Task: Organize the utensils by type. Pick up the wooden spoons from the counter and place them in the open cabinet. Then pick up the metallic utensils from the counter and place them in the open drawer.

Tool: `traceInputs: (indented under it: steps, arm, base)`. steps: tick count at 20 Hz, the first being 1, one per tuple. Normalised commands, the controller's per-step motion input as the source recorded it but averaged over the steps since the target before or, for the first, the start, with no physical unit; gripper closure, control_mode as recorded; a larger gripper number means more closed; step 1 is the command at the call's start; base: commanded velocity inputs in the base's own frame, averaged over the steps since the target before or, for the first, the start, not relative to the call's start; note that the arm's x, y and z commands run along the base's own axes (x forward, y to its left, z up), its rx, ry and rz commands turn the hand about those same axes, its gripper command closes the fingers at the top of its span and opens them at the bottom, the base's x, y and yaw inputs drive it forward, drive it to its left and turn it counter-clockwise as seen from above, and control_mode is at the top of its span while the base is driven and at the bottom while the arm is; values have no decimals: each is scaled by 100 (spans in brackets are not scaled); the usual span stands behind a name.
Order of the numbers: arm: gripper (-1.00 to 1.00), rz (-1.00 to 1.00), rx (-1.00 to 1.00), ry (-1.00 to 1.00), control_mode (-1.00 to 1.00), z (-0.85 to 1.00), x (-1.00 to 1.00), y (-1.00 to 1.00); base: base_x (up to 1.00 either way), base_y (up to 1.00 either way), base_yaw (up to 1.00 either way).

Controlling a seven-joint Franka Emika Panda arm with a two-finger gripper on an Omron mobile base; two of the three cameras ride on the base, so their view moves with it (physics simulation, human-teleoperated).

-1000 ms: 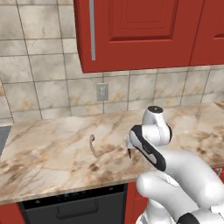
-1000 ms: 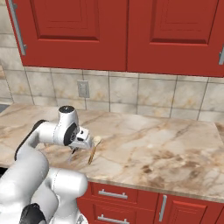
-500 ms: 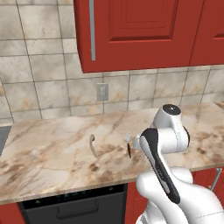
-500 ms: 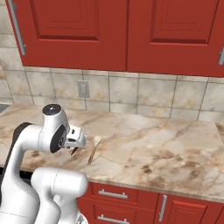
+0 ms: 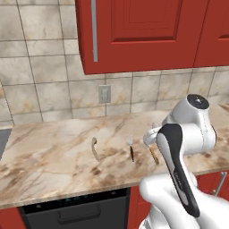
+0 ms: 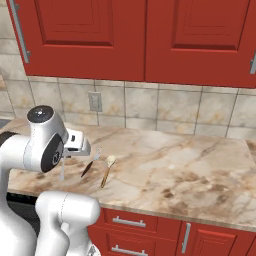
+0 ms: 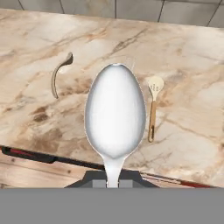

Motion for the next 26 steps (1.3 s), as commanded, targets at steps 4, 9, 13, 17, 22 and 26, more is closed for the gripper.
traceInputs:
  steps: [4,9,13,17,22,26]
  arm:
    - [100,15,0,-17,-100,34,-23,0]
    - [100,21,0,-7,-100,14,-12,0]
    - [100,20,-3,0,-100,16,-18,0]
    - [100,14,-3,0,-100,16,-17,0]
    - [100,8,-4,0,-100,10,-21,0]
    - [100,2,-3,0,-100,1,-21,0]
  base:
    - [0,0,0]
    - [0,0,0]
    - [0,0,0]
    - [0,0,0]
    - [0,0,0]
    - [0,0,0]
